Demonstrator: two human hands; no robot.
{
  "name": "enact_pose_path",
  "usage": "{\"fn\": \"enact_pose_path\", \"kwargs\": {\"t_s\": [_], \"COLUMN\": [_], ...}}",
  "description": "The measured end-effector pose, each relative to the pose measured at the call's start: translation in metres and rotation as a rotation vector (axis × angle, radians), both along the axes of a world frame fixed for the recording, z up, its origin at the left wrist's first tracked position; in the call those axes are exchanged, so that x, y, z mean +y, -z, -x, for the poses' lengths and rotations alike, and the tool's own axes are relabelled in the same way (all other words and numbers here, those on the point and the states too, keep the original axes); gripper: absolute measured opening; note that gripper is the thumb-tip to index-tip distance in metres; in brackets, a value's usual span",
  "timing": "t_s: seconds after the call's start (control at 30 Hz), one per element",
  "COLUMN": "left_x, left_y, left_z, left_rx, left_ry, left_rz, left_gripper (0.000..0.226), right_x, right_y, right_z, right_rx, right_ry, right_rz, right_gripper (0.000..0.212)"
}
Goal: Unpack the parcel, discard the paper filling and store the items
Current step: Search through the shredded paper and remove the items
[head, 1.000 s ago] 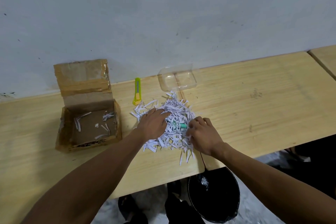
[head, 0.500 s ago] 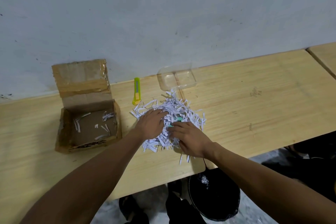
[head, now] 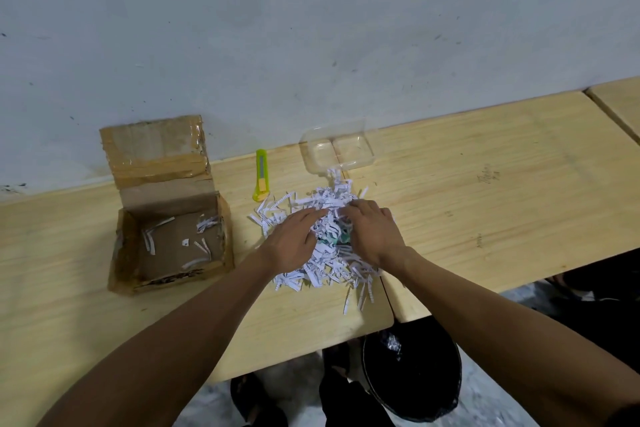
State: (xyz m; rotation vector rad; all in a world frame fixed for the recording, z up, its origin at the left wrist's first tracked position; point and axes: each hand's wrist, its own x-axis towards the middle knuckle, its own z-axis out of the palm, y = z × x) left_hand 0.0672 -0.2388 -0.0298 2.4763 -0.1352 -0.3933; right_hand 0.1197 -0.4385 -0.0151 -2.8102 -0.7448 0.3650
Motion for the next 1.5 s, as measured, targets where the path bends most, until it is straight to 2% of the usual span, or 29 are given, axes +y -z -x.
{"fn": "enact_pose_path", "kwargs": {"t_s": [0.1, 0.17, 0.3, 0.43, 0.67, 0.77, 0.87, 0.97, 1.1, 1.2, 1.27, 1.4, 1.5], "left_x": [-0.001, -0.002, -0.002, -0.002, -0.002, -0.002, -0.003, -0.004, 0.002, 0.009, 0.012, 0.014, 0.013], "left_y": [-0.004, -0.004, 0.001, 0.004, 0.003, 0.002, 0.000, 0.001, 0.004, 0.012, 0.021, 0.037, 0.042], "left_z": [-0.003, -0.005, -0.009, -0.012, -0.014, -0.013, -0.012, -0.009, 0.001, 0.015, 0.023, 0.027, 0.026], "left_rx": [0.006, 0.026, 0.108, 0.129, 0.141, 0.153, 0.142, 0.096, -0.217, -0.315, -0.265, 0.001, -0.007], "left_ry": [0.016, 0.015, -0.008, -0.007, -0.008, -0.004, 0.004, 0.000, -0.153, -0.311, -0.347, -0.292, -0.264], "left_rz": [-0.024, -0.071, -0.145, -0.164, -0.135, -0.137, -0.173, -0.174, -0.176, -0.232, -0.260, -0.178, -0.205], "left_gripper": [0.051, 0.049, 0.048, 0.048, 0.048, 0.050, 0.052, 0.054, 0.057, 0.053, 0.054, 0.058, 0.055], "right_x": [-0.005, -0.009, -0.017, -0.015, -0.014, -0.012, -0.010, -0.009, -0.003, 0.004, 0.009, 0.016, 0.019], "right_y": [0.003, 0.010, 0.023, 0.025, 0.013, 0.001, -0.006, -0.004, 0.004, 0.008, 0.011, 0.011, 0.008], "right_z": [0.005, 0.010, 0.018, 0.019, 0.015, 0.013, 0.008, 0.008, 0.015, 0.016, 0.017, 0.016, 0.017], "right_rx": [-0.174, -0.139, 0.056, 0.071, 0.042, 0.089, 0.131, 0.083, 0.043, 0.026, 0.037, 0.077, 0.087], "right_ry": [0.017, -0.076, -0.087, -0.058, 0.006, 0.058, -0.018, -0.106, -0.093, -0.093, -0.078, 0.001, 0.068], "right_rz": [-0.146, -0.167, -0.020, 0.069, -0.177, -0.239, -0.065, 0.149, 0.145, 0.183, 0.214, 0.249, 0.232], "right_gripper": [0.031, 0.022, 0.037, 0.041, 0.029, 0.030, 0.038, 0.048, 0.052, 0.049, 0.046, 0.049, 0.059]}}
